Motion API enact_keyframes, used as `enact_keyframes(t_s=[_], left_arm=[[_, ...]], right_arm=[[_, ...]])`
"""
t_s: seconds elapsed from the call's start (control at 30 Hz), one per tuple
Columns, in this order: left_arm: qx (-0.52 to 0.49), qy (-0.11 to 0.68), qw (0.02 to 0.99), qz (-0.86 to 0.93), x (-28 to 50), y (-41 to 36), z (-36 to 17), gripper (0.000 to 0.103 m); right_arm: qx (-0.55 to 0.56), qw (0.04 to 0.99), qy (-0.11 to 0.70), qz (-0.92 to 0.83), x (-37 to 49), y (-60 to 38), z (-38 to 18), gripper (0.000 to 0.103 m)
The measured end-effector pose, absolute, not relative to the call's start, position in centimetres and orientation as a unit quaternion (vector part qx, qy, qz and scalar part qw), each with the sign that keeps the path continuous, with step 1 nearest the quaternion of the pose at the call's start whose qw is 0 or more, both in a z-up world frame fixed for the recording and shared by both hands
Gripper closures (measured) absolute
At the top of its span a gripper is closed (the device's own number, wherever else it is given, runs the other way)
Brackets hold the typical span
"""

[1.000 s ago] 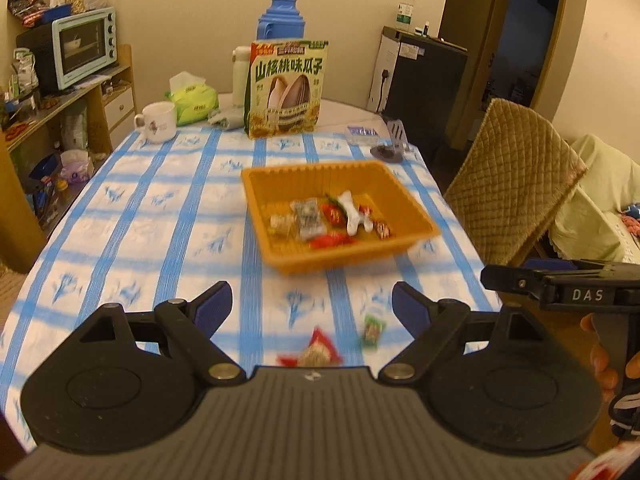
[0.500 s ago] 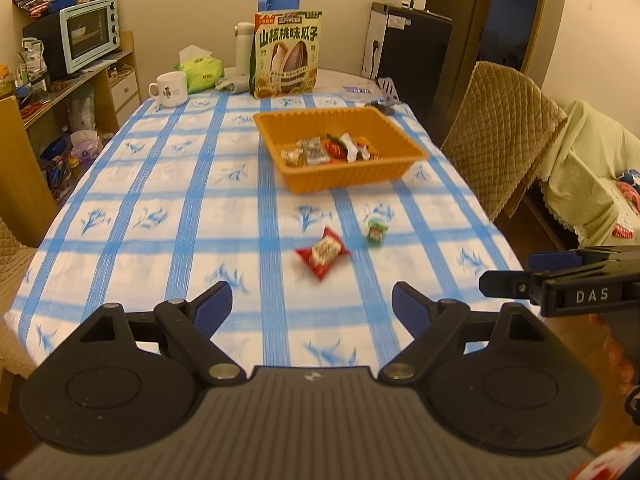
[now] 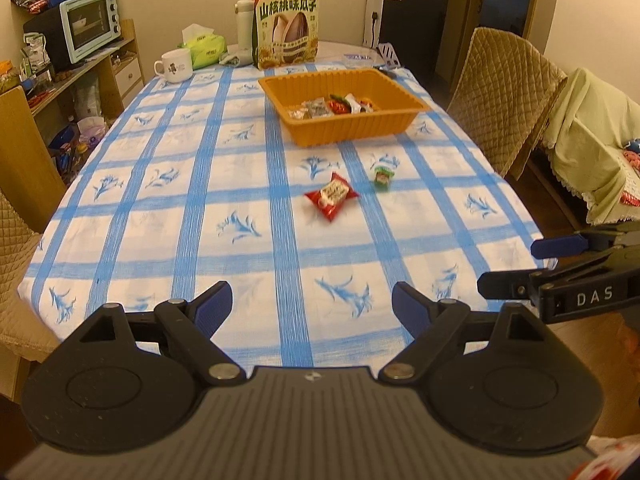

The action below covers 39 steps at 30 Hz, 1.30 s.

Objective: Organize snacks
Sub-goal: 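Reach the left tool to the red printed snack packet and close on it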

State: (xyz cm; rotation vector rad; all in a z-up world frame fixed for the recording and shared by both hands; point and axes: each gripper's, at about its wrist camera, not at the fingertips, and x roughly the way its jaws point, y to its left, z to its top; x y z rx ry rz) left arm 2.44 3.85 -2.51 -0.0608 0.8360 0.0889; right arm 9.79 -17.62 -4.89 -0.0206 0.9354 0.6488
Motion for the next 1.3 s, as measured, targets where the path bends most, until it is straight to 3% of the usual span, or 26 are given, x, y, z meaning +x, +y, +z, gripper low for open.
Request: enact_keyframes(t_s=[1.3], left_arm=[[0.026, 0.425, 0.904, 0.037, 13.9, 2.4, -6.7, 0.021]], right_arm=[[-0.024, 0.827, 0.485, 0.282, 20.8, -18.4, -8.7, 0.009]])
